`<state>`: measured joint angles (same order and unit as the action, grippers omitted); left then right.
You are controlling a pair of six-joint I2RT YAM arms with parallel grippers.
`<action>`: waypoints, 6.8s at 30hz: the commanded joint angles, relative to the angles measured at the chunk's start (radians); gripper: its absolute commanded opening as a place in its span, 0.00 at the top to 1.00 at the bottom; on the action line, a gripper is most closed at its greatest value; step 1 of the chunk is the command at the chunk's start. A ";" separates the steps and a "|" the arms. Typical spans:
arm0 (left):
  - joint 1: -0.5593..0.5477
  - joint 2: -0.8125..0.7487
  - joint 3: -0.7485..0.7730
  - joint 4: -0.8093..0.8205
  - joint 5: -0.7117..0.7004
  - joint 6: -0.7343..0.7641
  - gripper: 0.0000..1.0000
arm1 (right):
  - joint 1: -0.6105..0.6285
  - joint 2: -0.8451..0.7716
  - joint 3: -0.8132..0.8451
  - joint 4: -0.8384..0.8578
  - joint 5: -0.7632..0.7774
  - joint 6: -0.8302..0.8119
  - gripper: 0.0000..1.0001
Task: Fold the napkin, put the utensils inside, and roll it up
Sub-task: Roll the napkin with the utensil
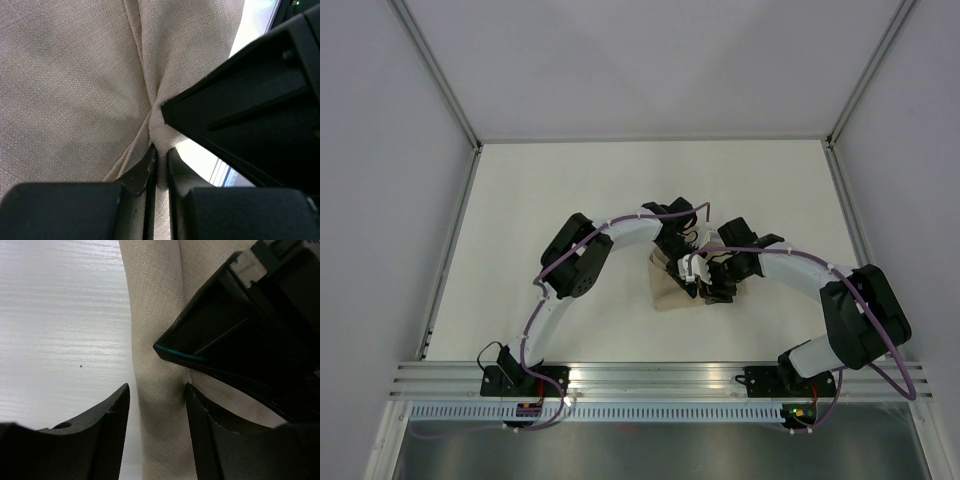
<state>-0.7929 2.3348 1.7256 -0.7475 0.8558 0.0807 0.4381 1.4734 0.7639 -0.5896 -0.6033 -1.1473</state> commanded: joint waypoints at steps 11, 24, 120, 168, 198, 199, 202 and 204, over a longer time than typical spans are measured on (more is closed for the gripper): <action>0.041 0.070 0.020 -0.013 -0.126 -0.113 0.97 | 0.019 0.028 0.003 0.039 0.089 0.041 0.88; 0.096 0.003 -0.057 0.235 -0.048 -0.337 0.90 | -0.108 0.157 0.125 -0.154 0.034 -0.038 0.96; -0.352 -0.288 -0.703 0.962 -0.897 0.435 0.98 | -0.237 0.869 0.812 -0.736 -0.128 -0.066 0.99; -0.005 0.020 -0.089 0.160 -0.112 -0.036 0.98 | -0.543 -0.067 0.272 -0.171 -0.313 0.074 0.41; 0.035 0.127 0.069 0.027 -0.057 -0.128 0.98 | -0.176 -0.087 -0.094 0.208 0.048 -0.071 0.33; 0.037 0.129 0.069 0.028 -0.055 -0.131 0.98 | -0.176 -0.082 -0.095 0.208 0.051 -0.072 0.34; 0.041 0.132 0.072 0.028 -0.052 -0.140 0.98 | -0.176 -0.061 -0.089 0.192 0.062 -0.083 0.41; 0.044 0.132 0.075 0.027 -0.052 -0.151 0.98 | -0.177 -0.050 -0.077 0.176 0.063 -0.075 0.50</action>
<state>-0.7555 2.3962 1.8149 -0.6064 0.9073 -0.0204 0.2581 1.4048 0.6754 -0.3985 -0.5449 -1.2026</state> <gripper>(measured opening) 0.059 0.534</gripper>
